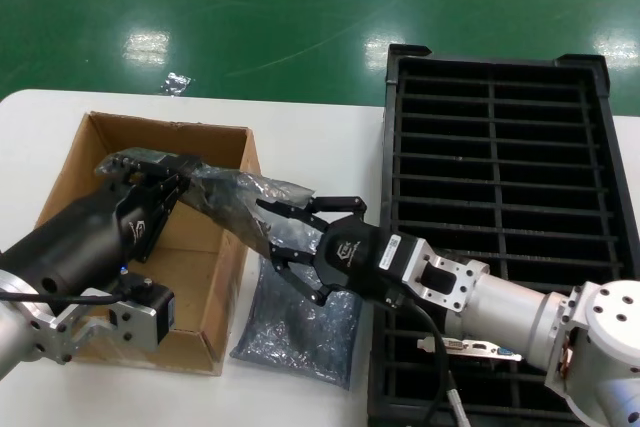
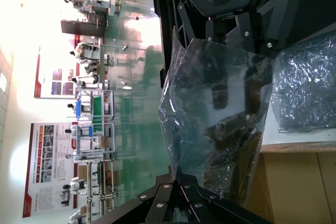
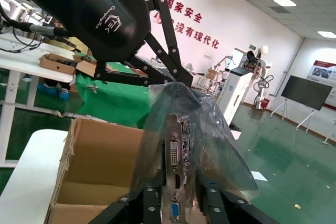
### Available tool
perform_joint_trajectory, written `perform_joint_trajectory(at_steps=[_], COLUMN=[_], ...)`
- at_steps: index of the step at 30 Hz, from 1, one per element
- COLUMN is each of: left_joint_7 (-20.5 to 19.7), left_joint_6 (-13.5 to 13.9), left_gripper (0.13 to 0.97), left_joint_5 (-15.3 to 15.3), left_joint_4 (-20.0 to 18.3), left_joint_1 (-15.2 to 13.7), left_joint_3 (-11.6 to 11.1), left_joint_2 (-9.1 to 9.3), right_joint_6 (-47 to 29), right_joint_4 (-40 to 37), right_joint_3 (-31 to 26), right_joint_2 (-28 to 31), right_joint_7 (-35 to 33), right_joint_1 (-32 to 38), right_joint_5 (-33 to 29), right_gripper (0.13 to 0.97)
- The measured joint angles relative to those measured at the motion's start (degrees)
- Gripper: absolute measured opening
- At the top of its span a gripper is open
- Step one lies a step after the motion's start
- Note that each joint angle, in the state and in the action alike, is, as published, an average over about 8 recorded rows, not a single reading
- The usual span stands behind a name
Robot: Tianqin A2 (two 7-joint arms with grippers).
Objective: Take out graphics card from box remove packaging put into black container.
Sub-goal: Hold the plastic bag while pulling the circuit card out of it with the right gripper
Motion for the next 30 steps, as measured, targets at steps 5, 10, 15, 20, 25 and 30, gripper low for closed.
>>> perform_joint_trajectory(at_steps=[5, 10, 15, 20, 25, 30], left_joint_7=[0.00, 0.00, 0.00, 0.00, 0.00, 0.00], left_joint_6=[0.00, 0.00, 0.00, 0.00, 0.00, 0.00], left_gripper=[0.139, 0.139, 0.139, 0.139, 0.139, 0.139], left_joint_5=[0.00, 0.00, 0.00, 0.00, 0.00, 0.00], left_joint_4=[0.00, 0.00, 0.00, 0.00, 0.00, 0.00], left_joint_1=[0.00, 0.00, 0.00, 0.00, 0.00, 0.00], left_joint_3=[0.00, 0.00, 0.00, 0.00, 0.00, 0.00], left_joint_2=[0.00, 0.00, 0.00, 0.00, 0.00, 0.00], right_joint_6=[0.23, 0.89, 1.62, 2.20, 2.58, 2.68], right_joint_4=[-0.45, -1.07, -1.80, -2.74, -3.43, -3.26], right_joint_3=[0.01, 0.07, 0.10, 0.27, 0.50, 0.55], right_joint_2=[-0.61, -1.57, -2.51, -3.38, -4.02, -4.09], right_joint_7=[-0.36, -0.57, -0.54, -0.72, -0.91, -0.72], right_joint_1=[0.09, 0.24, 0.39, 0.57, 0.65, 0.47], right_joint_5=[0.03, 0.04, 0.00, 0.05, 0.16, 0.18], right_gripper=[0.294, 0.339, 0.390, 0.382, 0.342, 0.297])
